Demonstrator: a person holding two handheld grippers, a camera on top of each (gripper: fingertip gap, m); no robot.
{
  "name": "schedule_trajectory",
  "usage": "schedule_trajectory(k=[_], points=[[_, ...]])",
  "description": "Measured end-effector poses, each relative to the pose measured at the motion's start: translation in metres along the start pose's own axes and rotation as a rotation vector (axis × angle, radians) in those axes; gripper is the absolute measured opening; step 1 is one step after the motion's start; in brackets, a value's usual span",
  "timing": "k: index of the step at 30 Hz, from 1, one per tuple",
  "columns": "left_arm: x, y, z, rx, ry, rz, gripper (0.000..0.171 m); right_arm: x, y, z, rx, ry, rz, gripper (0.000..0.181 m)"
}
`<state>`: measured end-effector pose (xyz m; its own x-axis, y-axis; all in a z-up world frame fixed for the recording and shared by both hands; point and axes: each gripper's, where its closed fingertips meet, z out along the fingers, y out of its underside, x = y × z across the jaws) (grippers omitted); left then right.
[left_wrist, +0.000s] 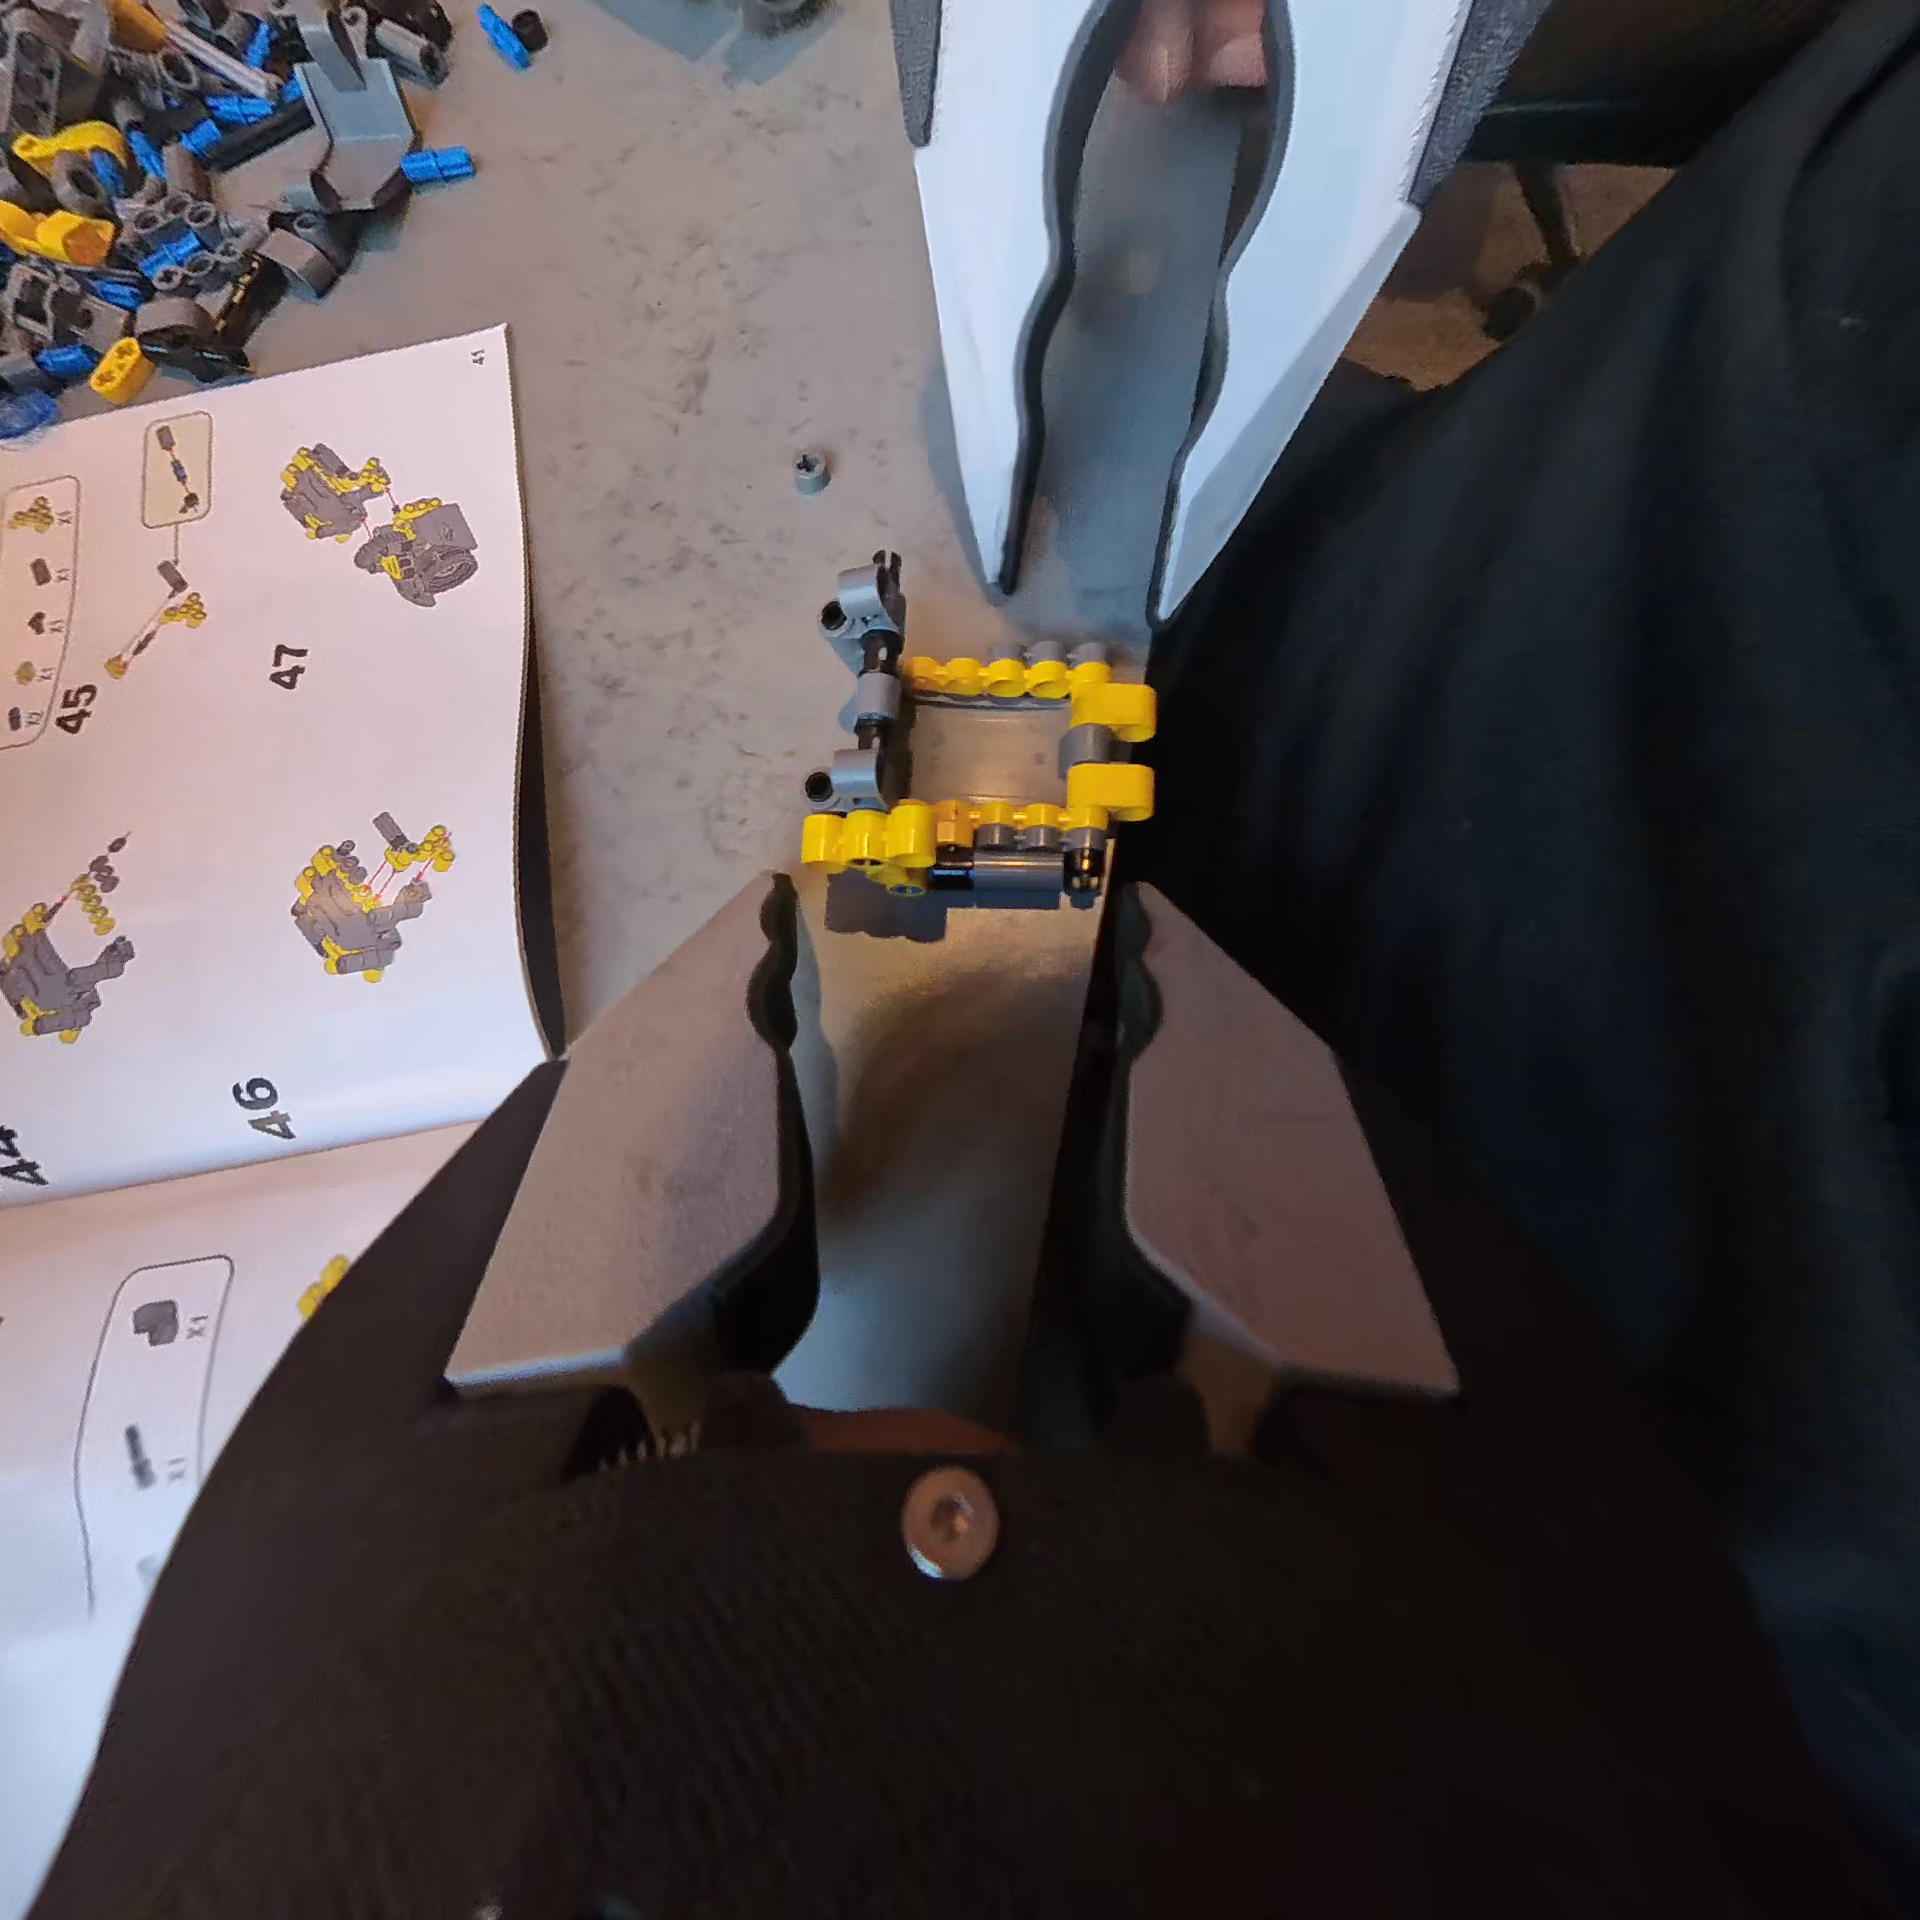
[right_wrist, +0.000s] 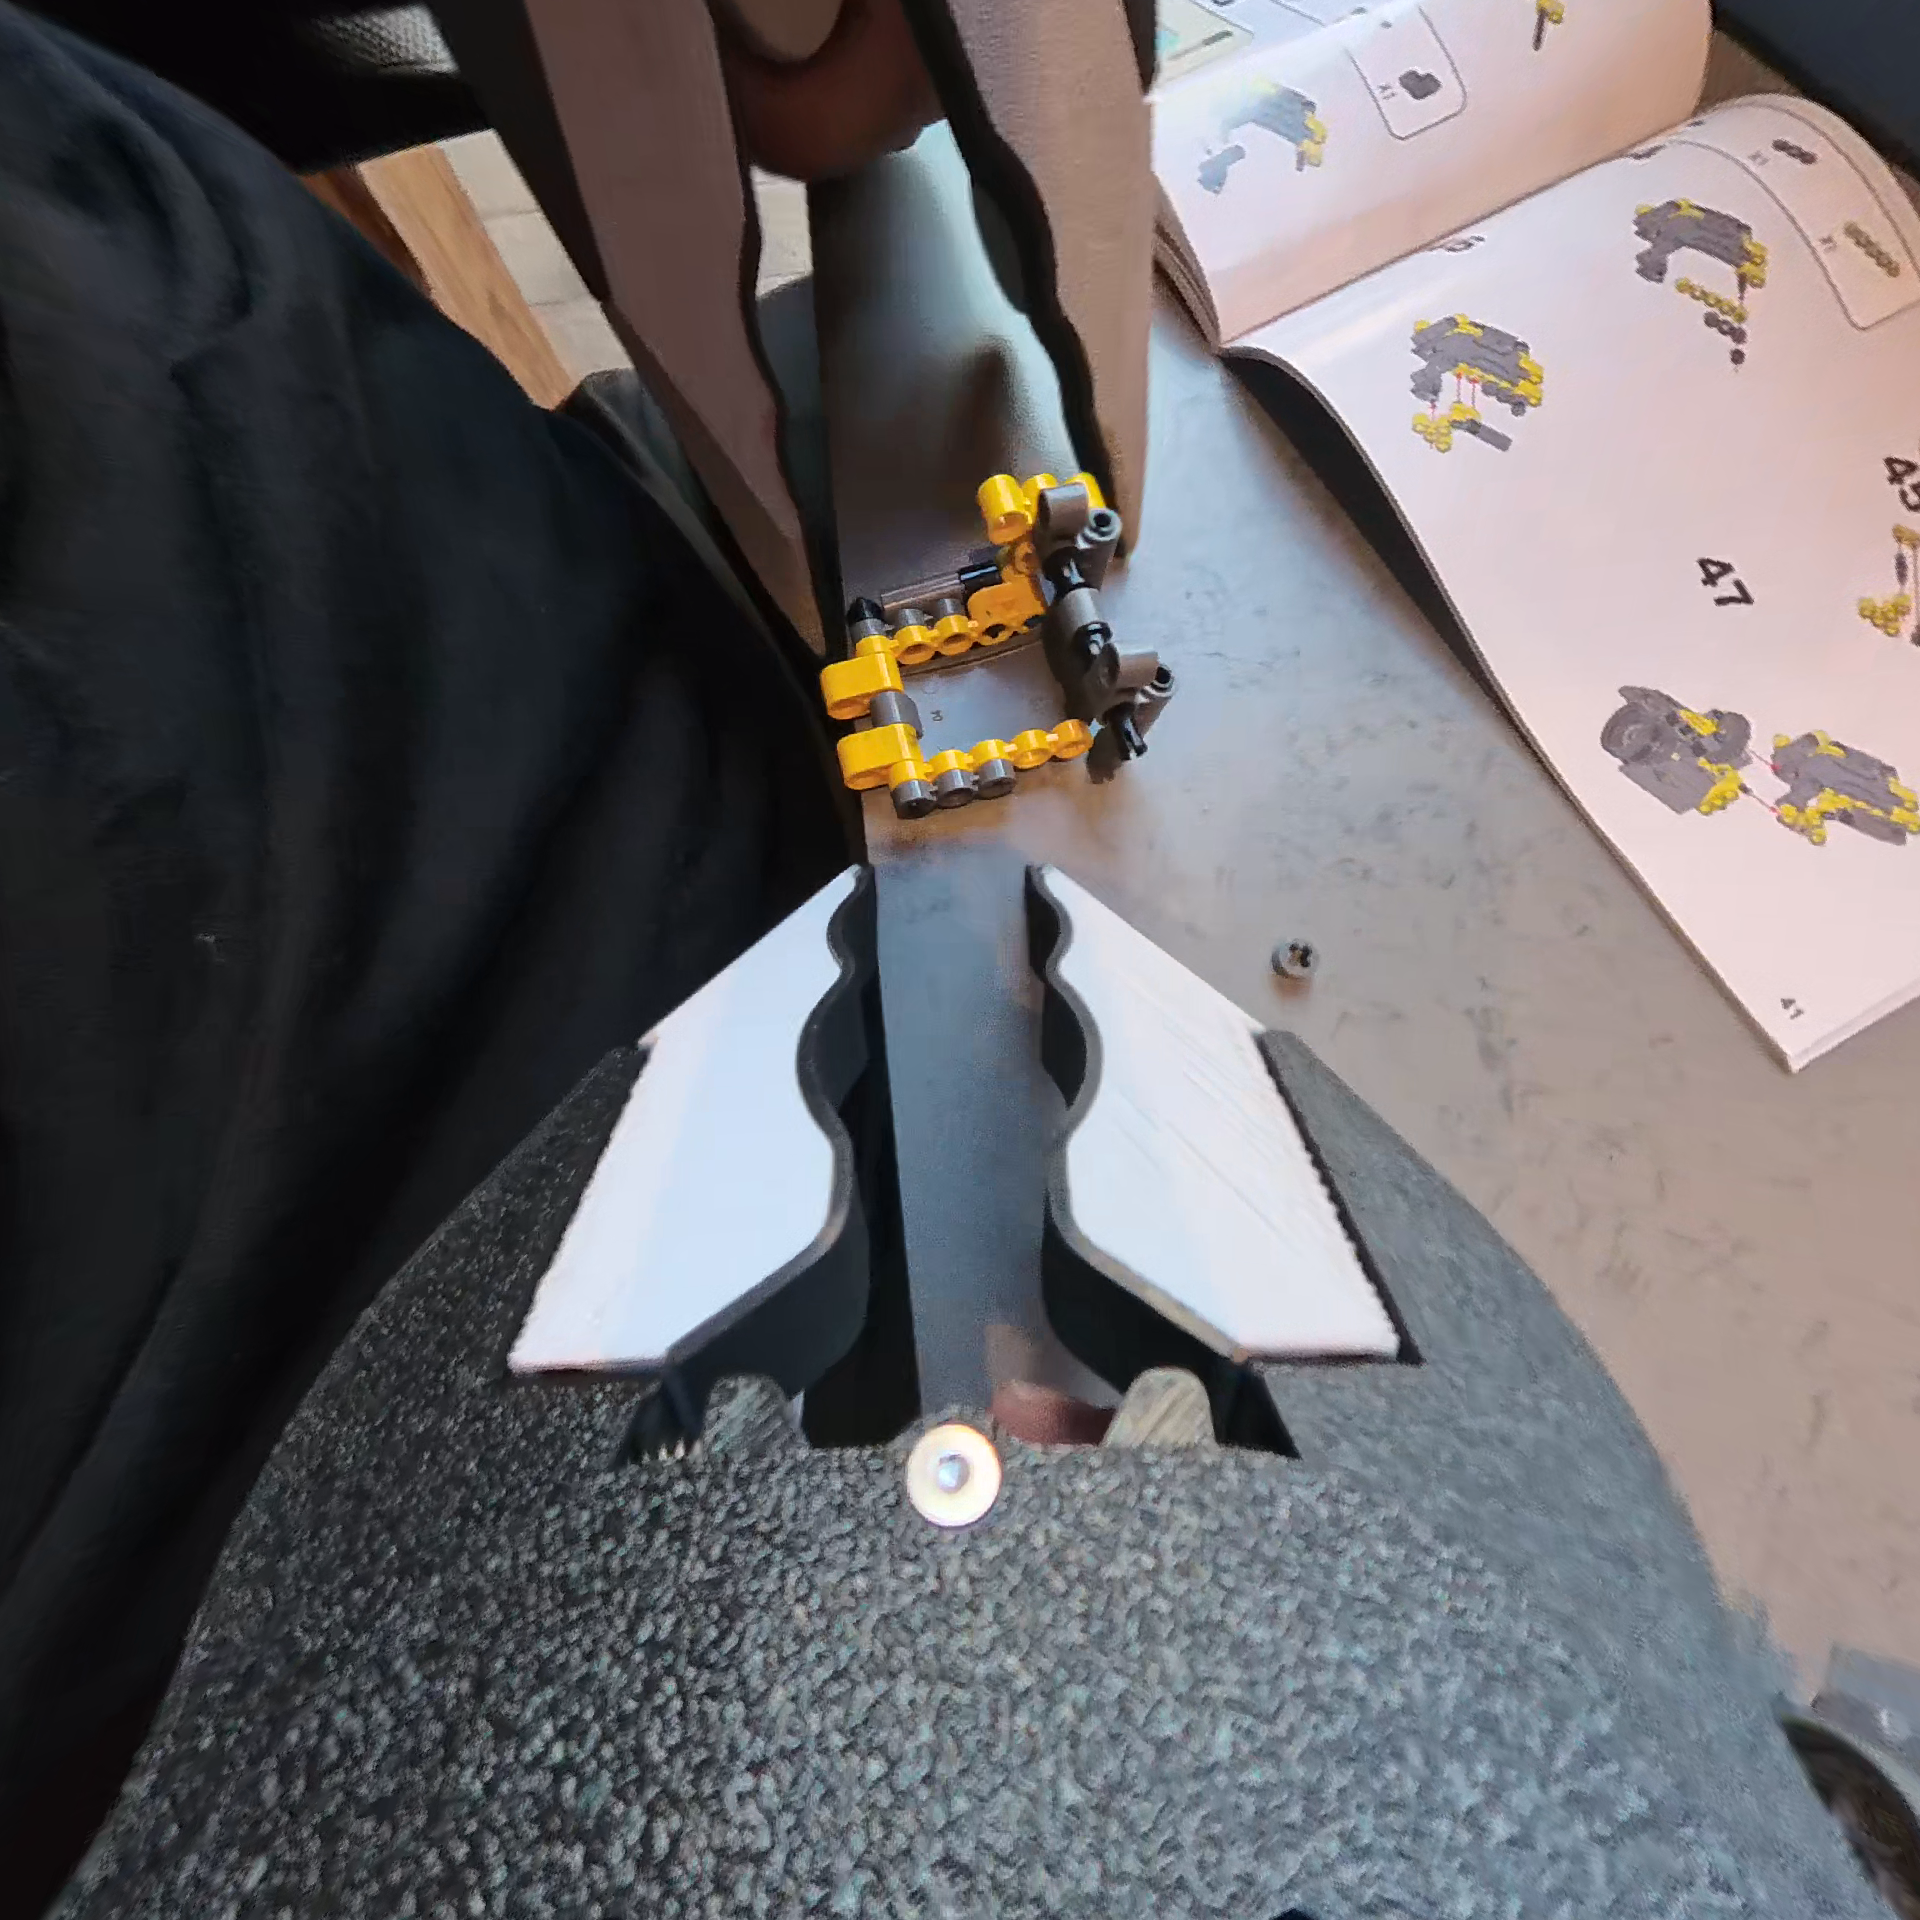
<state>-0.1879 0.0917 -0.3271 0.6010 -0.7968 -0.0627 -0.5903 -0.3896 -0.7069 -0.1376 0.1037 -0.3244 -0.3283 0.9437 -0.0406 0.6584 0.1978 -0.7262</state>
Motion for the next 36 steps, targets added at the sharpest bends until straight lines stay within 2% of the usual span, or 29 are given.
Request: schedule_trajectory(k=[5, 9, 15, 17, 19, 22, 25, 28, 31, 34, 36], points=[[0.003, -0.006, 0.004, 0.043, -0.043, -0.058, 0.054, -0.01, -0.005, 0.004, 0.035, 0.007, 0.066, 0.038], [0.007, -0.009, 0.006, 0.053, -0.056, -0.072, 0.042, -0.007, -0.011, 0.01, 0.048, 0.049, 0.096, 0.029], [0.007, -0.013, 0.001, 0.103, -0.11, -0.122, 0.041, -0.004, -0.013, 0.009, 0.093, 0.007, 0.176, 0.025], [0.014, -0.021, -0.003, 0.144, -0.092, -0.102, 0.049, -0.001, -0.015, 0.007, 0.123, -0.024, 0.231, 0.015], [0.016, -0.02, -0.005, 0.137, -0.103, -0.057, 0.051, 0.002, -0.016, 0.005, 0.14, -0.049, 0.269, 0.01], [0.018, -0.011, -0.006, 0.093, -0.128, 0.045, 0.05, 0.007, -0.015, 0.005, 0.125, -0.07, 0.312, 0.007], [0.011, 0.006, -0.006, -0.006, -0.198, 0.134, 0.048, 0.015, -0.019, 0.007, 0.124, -0.065, 0.353, 0.006], [0.012, 0.013, -0.009, -0.024, -0.215, 0.171, 0.042, 0.025, -0.024, 0.003, 0.136, -0.022, 0.365, 0.017], [0.008, 0.014, -0.02, 0.011, -0.231, 0.128, 0.045, 0.041, -0.016, -0.009, 0.102, 0.137, 0.32, 0.031], [-0.012, 0.01, -0.035, 0.038, -0.268, 0.114, 0.056, 0.023, -0.023, -0.016, 0.101, 0.18, 0.25, 0.04], [-0.02, 0.0, -0.036, 0.074, -0.219, 0.105, 0.064, 0.005, -0.028, -0.009, 0.093, 0.182, 0.198, 0.043]])
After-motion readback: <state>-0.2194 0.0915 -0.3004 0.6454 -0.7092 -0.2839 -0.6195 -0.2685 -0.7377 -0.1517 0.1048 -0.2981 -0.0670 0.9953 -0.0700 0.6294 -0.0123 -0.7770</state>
